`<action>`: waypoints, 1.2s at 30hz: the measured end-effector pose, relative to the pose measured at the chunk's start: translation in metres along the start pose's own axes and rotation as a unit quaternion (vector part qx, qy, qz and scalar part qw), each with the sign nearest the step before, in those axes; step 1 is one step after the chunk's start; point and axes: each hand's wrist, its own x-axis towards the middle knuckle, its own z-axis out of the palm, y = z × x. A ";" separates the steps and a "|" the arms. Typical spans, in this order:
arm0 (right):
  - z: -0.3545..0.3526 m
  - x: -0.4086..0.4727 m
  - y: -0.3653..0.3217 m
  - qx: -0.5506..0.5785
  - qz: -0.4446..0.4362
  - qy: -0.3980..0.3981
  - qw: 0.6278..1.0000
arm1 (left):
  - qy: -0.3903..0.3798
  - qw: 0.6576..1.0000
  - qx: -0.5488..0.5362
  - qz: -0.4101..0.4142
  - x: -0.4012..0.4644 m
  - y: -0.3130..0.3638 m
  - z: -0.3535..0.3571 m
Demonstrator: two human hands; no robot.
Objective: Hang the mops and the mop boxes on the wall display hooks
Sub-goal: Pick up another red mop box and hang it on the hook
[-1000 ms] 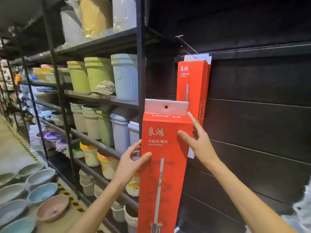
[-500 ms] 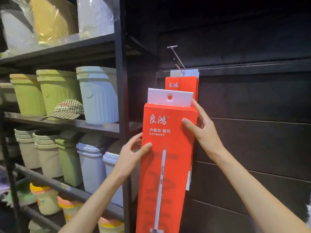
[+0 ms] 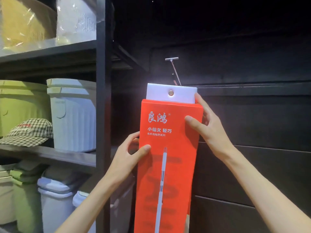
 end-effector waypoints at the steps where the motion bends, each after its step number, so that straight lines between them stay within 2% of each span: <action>1: -0.001 0.004 -0.002 -0.004 -0.011 0.001 1.000 | -0.003 1.000 0.007 0.014 0.006 0.001 -0.002; 10: -0.001 0.033 -0.023 -0.042 -0.060 0.031 0.997 | -0.013 0.997 -0.004 0.073 0.043 0.006 -0.009; 20: -0.004 0.044 -0.026 -0.085 -0.034 0.065 0.994 | -0.028 0.996 -0.037 0.070 0.061 0.009 -0.007; 36: -0.005 0.048 -0.004 -0.092 0.014 0.060 0.994 | -0.045 0.996 -0.075 0.023 0.068 -0.007 0.005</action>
